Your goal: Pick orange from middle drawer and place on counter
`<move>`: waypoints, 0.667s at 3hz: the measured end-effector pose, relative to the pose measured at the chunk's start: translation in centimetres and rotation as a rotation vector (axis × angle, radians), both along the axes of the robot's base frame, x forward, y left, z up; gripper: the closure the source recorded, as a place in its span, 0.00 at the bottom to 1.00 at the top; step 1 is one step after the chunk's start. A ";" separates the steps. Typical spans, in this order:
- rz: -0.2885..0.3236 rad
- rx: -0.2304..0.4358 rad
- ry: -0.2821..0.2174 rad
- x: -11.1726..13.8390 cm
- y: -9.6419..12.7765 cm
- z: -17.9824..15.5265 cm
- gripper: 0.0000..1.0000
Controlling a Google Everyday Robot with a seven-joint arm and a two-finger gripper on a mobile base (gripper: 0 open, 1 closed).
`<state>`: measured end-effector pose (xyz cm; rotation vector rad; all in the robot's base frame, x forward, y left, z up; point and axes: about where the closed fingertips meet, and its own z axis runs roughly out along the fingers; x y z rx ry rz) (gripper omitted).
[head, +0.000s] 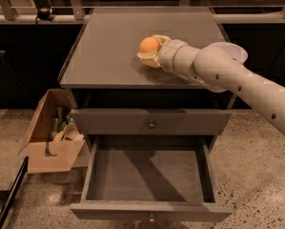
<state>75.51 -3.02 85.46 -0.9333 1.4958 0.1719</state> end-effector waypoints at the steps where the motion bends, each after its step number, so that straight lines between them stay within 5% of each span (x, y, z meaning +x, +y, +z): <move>1: -0.001 -0.003 0.000 0.1 -0.1 -0.1 0.82; 2: -0.001 -0.003 0.000 0.1 -0.1 -0.1 0.59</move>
Offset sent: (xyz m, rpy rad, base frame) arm 0.0011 -0.0006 -0.0006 -0.0028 0.0002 -0.0010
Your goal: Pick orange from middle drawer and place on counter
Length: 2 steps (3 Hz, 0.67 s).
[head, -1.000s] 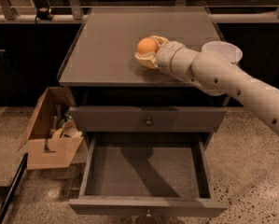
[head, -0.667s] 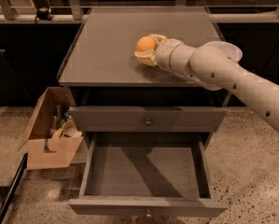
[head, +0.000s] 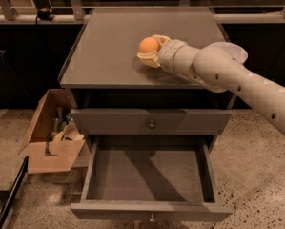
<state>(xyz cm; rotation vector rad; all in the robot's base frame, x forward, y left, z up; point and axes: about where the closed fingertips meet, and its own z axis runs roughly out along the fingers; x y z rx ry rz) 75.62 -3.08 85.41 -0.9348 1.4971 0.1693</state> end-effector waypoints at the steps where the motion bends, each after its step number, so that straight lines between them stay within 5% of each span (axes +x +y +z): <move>1: 0.000 0.000 0.000 0.0 0.0 0.0 0.27; 2: 0.000 0.000 0.000 0.0 0.0 0.0 0.04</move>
Offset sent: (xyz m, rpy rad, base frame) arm 0.0000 0.0000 0.0000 0.0000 0.0000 0.0000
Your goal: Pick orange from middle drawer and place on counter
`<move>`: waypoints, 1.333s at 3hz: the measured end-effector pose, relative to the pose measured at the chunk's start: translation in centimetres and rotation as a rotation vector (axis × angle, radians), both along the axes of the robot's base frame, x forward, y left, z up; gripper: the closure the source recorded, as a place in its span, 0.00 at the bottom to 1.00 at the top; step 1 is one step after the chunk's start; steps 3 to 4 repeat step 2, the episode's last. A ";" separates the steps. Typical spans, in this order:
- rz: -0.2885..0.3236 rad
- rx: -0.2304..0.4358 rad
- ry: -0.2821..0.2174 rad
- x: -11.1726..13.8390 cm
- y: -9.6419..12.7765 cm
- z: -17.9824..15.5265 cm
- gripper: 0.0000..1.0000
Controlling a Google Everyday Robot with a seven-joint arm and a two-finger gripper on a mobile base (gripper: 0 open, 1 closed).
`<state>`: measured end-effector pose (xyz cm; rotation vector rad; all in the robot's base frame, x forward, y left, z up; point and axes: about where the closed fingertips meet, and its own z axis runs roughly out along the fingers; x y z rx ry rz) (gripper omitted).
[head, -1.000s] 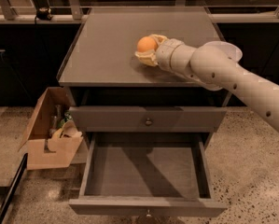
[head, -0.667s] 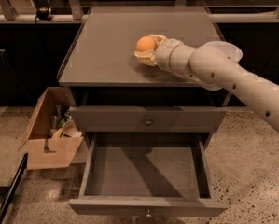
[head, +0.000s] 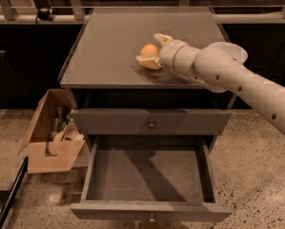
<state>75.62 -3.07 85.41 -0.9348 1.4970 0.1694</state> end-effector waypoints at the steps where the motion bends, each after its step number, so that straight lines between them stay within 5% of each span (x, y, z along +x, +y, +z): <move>1: 0.000 0.000 0.000 0.0 0.0 0.0 0.00; 4: 0.000 0.000 0.000 0.0 0.0 0.0 0.00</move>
Offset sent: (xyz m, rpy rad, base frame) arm 0.0000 0.0000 0.0000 0.0000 0.0000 0.0000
